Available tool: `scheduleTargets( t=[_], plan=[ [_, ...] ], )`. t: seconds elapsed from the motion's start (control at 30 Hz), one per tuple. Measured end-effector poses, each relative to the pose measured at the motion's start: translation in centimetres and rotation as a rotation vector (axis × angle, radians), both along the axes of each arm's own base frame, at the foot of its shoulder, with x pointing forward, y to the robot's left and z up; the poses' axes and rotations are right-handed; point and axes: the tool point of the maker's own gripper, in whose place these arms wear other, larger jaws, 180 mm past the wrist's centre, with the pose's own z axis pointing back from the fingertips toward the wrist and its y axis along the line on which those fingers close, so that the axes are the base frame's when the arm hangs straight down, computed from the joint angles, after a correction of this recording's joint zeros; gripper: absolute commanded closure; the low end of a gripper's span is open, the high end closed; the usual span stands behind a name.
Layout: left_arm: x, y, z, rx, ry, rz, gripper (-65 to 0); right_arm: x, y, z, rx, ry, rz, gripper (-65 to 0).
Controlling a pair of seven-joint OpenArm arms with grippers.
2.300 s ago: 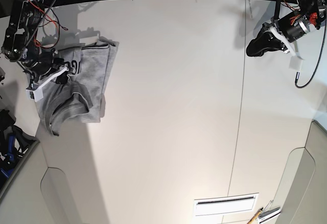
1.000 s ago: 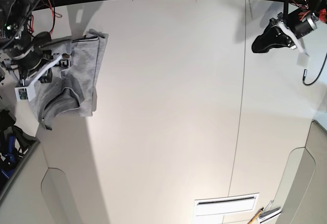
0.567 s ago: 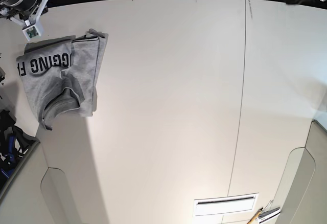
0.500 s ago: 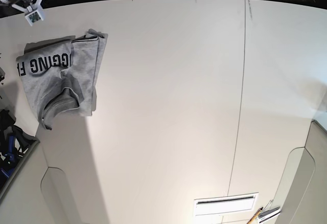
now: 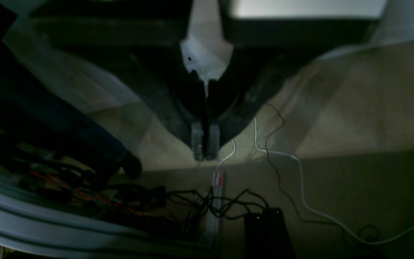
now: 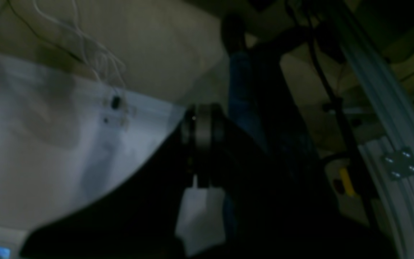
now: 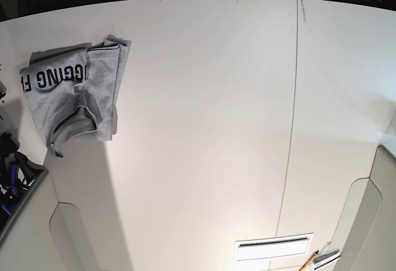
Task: Fold the T-shirt properly
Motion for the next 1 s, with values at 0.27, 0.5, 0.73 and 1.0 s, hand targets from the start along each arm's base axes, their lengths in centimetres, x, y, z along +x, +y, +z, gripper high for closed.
scheduleTargets(
  t=[0.27,0.5,0.73,1.0],
  plan=[
    [0.0,0.0,0.0,0.002,0.003,-0.002,0.0,-0.1,0.1,0.0,0.010,0.004,0.000,0.0],
    [-0.9,-1.3,-1.5,-0.043,0.039,-0.016,0.0,-0.9,3.8,-4.0,0.311,-0.064,-0.092,0.0],
    [-4.3,-4.1,-10.3,-0.055,0.093,-0.073,0.0,-6.4,3.8,-13.2,0.348,0.097,-0.249,0.0],
    [-3.1,-11.3,-22.0,-0.131,0.016,-0.158,0.0,-6.5,6.2,-24.0,0.351,0.028,-0.471,0.0]
  ],
)
